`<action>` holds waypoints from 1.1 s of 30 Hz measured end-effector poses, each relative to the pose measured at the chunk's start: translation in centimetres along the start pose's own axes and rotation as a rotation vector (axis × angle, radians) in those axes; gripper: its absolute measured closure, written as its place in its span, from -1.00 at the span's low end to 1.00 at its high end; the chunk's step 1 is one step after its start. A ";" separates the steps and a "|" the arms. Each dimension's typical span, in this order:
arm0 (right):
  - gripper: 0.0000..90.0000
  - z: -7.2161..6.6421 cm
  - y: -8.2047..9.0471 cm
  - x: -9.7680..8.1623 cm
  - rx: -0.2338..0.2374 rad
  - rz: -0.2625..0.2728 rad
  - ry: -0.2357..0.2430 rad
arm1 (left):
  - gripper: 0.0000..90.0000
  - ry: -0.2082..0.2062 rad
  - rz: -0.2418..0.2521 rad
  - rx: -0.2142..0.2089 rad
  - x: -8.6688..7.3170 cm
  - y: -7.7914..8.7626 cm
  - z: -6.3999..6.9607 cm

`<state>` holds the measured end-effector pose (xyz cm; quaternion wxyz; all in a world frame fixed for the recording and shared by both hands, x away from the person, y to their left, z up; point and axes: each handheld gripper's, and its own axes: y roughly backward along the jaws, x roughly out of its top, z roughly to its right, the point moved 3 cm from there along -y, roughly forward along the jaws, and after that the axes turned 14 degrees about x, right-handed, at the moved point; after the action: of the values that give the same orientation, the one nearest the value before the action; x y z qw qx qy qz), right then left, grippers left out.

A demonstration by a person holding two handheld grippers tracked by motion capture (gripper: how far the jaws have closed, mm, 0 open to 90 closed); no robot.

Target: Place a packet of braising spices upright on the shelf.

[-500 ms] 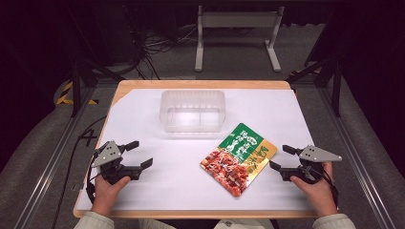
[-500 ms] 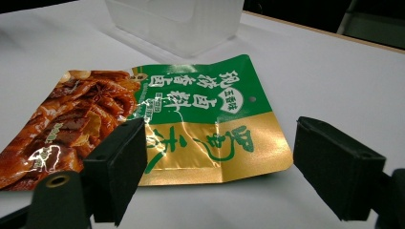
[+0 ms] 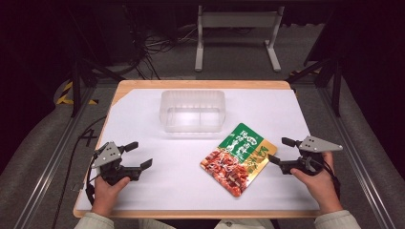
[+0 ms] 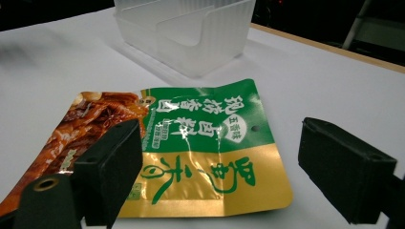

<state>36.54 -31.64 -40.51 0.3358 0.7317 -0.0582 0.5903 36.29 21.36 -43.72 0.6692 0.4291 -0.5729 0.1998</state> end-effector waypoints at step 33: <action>-0.61 4.9 -2.6 4.8 0.010 -0.096 -0.116 | -0.65 -0.010 -0.004 0.006 -0.2 0.0 -0.2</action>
<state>43.26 -30.90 -37.69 0.3562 0.7683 -0.0392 0.5304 36.35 21.58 -43.87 0.6654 0.4334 -0.5746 0.1982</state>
